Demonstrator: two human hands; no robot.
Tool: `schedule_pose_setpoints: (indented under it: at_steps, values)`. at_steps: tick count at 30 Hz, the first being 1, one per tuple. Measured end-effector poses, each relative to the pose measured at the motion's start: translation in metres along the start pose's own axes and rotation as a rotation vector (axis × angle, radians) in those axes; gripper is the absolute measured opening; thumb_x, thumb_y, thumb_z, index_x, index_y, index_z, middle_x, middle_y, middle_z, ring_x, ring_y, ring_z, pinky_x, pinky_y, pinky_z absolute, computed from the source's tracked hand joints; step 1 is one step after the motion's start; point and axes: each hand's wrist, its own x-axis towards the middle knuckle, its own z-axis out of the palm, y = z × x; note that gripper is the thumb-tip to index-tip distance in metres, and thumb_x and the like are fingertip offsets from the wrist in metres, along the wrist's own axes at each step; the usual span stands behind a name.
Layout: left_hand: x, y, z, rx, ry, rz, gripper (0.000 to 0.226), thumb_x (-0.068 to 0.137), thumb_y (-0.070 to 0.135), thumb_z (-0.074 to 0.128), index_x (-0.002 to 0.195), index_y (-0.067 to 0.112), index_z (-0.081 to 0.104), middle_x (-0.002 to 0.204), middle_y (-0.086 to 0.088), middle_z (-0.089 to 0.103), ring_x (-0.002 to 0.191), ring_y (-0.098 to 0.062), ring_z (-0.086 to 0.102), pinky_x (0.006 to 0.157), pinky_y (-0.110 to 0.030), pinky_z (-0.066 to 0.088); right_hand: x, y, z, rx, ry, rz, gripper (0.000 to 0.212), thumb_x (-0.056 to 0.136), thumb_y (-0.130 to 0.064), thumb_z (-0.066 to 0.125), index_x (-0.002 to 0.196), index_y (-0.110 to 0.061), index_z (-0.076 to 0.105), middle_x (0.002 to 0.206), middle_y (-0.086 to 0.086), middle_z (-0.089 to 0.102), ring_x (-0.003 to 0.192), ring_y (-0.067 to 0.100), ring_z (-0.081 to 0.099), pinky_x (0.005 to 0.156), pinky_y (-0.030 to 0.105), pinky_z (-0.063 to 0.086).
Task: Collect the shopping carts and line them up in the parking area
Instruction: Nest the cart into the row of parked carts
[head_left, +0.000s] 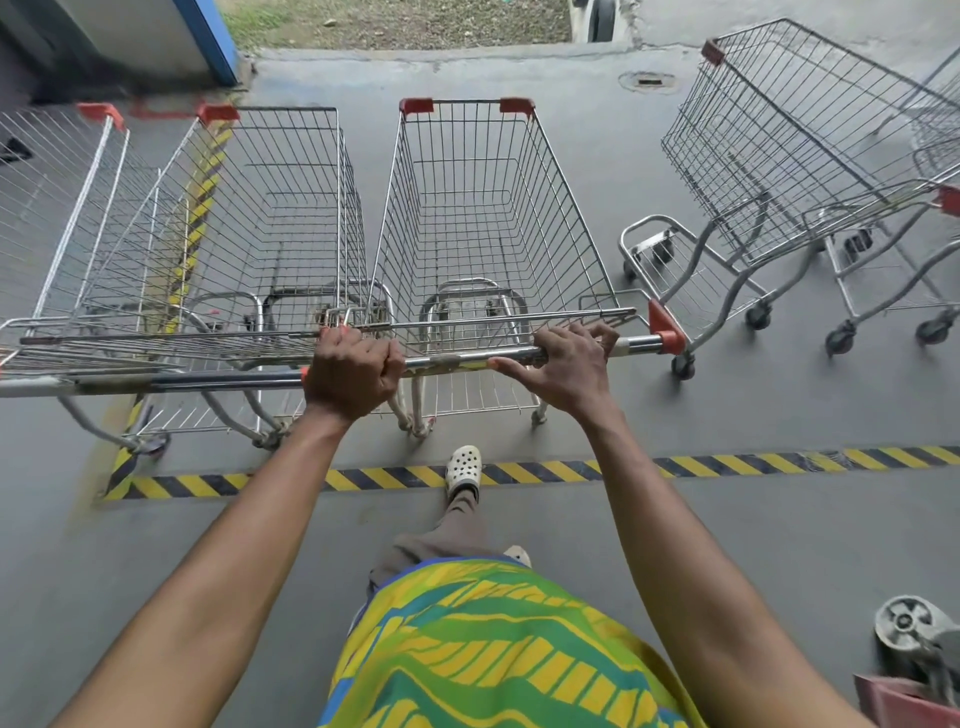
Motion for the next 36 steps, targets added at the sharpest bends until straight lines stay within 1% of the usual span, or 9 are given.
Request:
schedule_pose_setpoints:
  at_steps: [9, 13, 17, 20, 22, 25, 28, 32, 36]
  values:
    - [0.004, 0.005, 0.006, 0.003, -0.163, -0.135, 0.051, 0.1, 0.031, 0.037, 0.062, 0.01, 0.062, 0.059, -0.012, 0.064, 0.054, -0.025, 0.05, 0.07, -0.039, 0.04, -0.002, -0.003, -0.006, -0.037, -0.01, 0.011, 0.085, 0.07, -0.103, 0.03, 0.068, -0.022, 0.053, 0.078, -0.008, 0.062, 0.089, 0.019, 0.055, 0.09, 0.043, 0.025]
    - [0.01, 0.022, -0.003, -0.113, -0.234, -0.309, 0.059, 0.103, 0.038, 0.03, 0.052, 0.015, 0.05, 0.047, -0.003, 0.049, 0.046, -0.019, 0.039, 0.076, -0.038, 0.042, -0.006, -0.007, -0.01, -0.05, -0.026, 0.015, 0.081, 0.071, -0.102, 0.032, 0.069, -0.023, 0.05, 0.079, -0.012, 0.056, 0.089, 0.018, 0.053, 0.089, 0.042, 0.026]
    - [0.017, 0.077, -0.013, -0.302, -0.316, -0.382, 0.063, 0.105, 0.043, 0.028, 0.048, 0.018, 0.041, 0.045, 0.003, 0.041, 0.041, -0.017, 0.043, 0.06, -0.029, 0.043, -0.018, -0.01, -0.013, -0.062, -0.023, 0.051, 0.079, 0.071, -0.103, 0.033, 0.07, -0.025, 0.051, 0.082, -0.015, 0.057, 0.093, 0.017, 0.053, 0.09, 0.047, 0.036]
    - [0.021, 0.095, -0.015, -0.27, -0.423, -0.367, 0.074, 0.104, 0.05, 0.026, 0.053, 0.011, 0.062, 0.045, 0.002, 0.048, 0.042, -0.017, 0.046, 0.056, -0.026, 0.039, -0.031, -0.01, -0.014, -0.116, -0.016, 0.072, 0.081, 0.07, -0.104, 0.03, 0.073, -0.027, 0.054, 0.084, -0.015, 0.062, 0.093, 0.015, 0.055, 0.09, 0.044, 0.035]
    - [0.021, 0.101, -0.017, -0.249, -0.468, -0.353, 0.074, 0.103, 0.055, 0.026, 0.058, 0.013, 0.067, 0.047, 0.003, 0.05, 0.043, -0.015, 0.041, 0.061, -0.029, 0.04, -0.038, -0.007, -0.017, -0.124, -0.008, 0.075, 0.082, 0.07, -0.104, 0.029, 0.076, -0.028, 0.059, 0.084, -0.016, 0.062, 0.092, 0.014, 0.055, 0.089, 0.043, 0.036]
    - [0.02, 0.111, -0.024, -0.235, -0.524, -0.333, 0.083, 0.097, 0.067, 0.015, 0.05, 0.013, 0.057, 0.043, 0.007, 0.043, 0.041, -0.014, 0.042, 0.056, -0.024, 0.04, -0.043, 0.002, -0.021, -0.106, -0.02, 0.082, 0.083, 0.069, -0.105, 0.029, 0.077, -0.028, 0.059, 0.081, -0.016, 0.061, 0.09, 0.013, 0.054, 0.089, 0.043, 0.04]
    - [0.03, 0.117, -0.031, -0.239, -0.522, -0.278, 0.079, 0.096, 0.071, 0.022, 0.05, 0.015, 0.052, 0.046, 0.007, 0.042, 0.045, -0.015, 0.046, 0.048, -0.02, 0.023, -0.039, 0.01, -0.026, -0.066, 0.007, 0.077, 0.076, 0.069, -0.104, 0.033, 0.073, -0.03, 0.052, 0.077, -0.018, 0.055, 0.087, 0.013, 0.053, 0.091, 0.044, 0.039]
    - [0.042, 0.12, -0.033, -0.235, -0.57, -0.179, 0.073, 0.095, 0.077, 0.026, 0.063, 0.02, 0.061, 0.057, 0.006, 0.05, 0.054, -0.014, 0.048, 0.058, -0.027, 0.03, -0.028, 0.02, -0.031, 0.016, 0.013, 0.082, 0.067, 0.067, -0.102, 0.037, 0.071, -0.036, 0.046, 0.073, -0.019, 0.047, 0.082, 0.01, 0.044, 0.087, 0.043, 0.039]
    - [0.052, 0.121, -0.021, -0.286, -0.55, -0.114, 0.072, 0.093, 0.079, 0.024, 0.067, 0.024, 0.061, 0.058, 0.004, 0.053, 0.053, -0.014, 0.049, 0.053, -0.026, 0.03, -0.013, 0.031, -0.035, 0.017, -0.032, 0.09, 0.073, 0.064, -0.104, 0.033, 0.07, -0.033, 0.047, 0.075, -0.02, 0.047, 0.084, 0.01, 0.042, 0.087, 0.042, 0.036]
